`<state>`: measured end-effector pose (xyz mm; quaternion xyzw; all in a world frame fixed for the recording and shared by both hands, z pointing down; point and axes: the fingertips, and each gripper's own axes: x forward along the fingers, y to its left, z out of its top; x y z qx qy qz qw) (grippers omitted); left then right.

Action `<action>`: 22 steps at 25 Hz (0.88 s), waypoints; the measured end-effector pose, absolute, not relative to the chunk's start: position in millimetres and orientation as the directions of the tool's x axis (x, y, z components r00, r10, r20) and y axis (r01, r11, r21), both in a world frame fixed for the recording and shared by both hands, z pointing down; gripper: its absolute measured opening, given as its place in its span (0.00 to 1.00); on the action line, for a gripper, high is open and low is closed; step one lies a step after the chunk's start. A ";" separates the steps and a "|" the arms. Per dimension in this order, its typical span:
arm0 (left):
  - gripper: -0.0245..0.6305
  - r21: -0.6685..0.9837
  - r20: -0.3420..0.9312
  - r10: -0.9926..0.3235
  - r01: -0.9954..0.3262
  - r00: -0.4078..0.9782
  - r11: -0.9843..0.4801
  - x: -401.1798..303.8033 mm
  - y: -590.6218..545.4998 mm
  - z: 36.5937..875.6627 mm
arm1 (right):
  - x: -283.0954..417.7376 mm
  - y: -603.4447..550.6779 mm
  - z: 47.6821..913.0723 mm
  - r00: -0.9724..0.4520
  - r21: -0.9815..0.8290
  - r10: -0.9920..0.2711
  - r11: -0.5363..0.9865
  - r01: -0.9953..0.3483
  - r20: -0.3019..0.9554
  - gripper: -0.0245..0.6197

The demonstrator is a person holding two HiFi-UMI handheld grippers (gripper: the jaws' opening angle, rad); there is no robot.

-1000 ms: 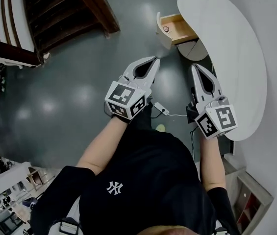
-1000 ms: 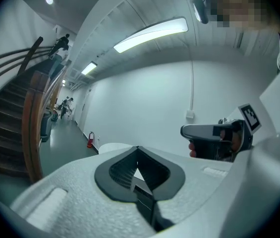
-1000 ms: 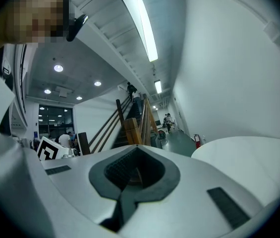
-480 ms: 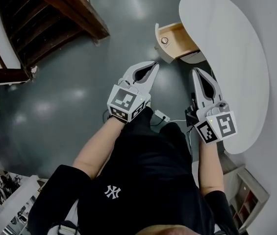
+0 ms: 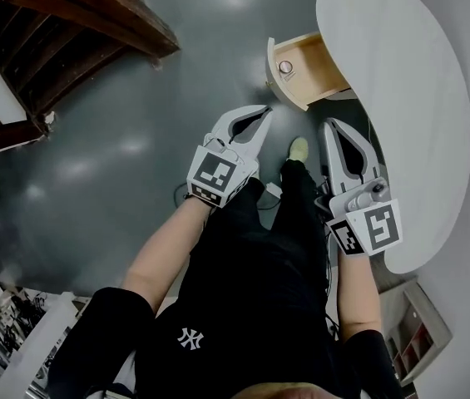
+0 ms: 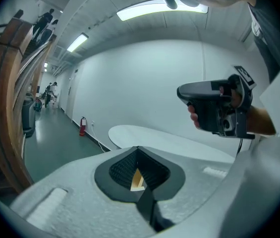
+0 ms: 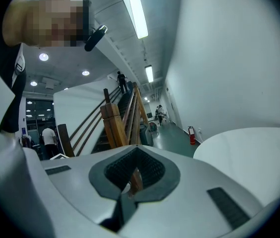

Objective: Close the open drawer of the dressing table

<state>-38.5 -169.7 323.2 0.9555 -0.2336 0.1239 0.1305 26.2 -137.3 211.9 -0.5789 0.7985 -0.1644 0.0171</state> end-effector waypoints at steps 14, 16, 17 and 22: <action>0.05 0.154 0.401 -0.399 -0.490 0.825 -0.858 -19.2 -220.7 515.3 | 39.7 -185.1 378.0 -0.360 -0.304 -0.904 0.284 -0.910 0.232 0.06; 0.05 0.152 0.405 -0.395 -0.487 0.824 -0.860 -15.8 -224.6 538.4 | 40.9 -185.2 401.7 -0.353 -0.305 -0.903 0.274 -0.912 0.245 0.06; 0.05 0.150 0.405 -0.394 -0.485 0.825 -0.861 -14.0 -226.0 547.4 | 41.2 -184.5 412.2 -0.348 -0.305 -0.903 0.268 -0.914 0.250 0.06; 0.05 0.148 0.406 -0.393 -0.484 0.825 -0.863 -8.1 -232.4 582.3 | 37.6 -180.9 452.7 -0.349 -0.315 -0.897 0.260 -0.913 0.272 0.06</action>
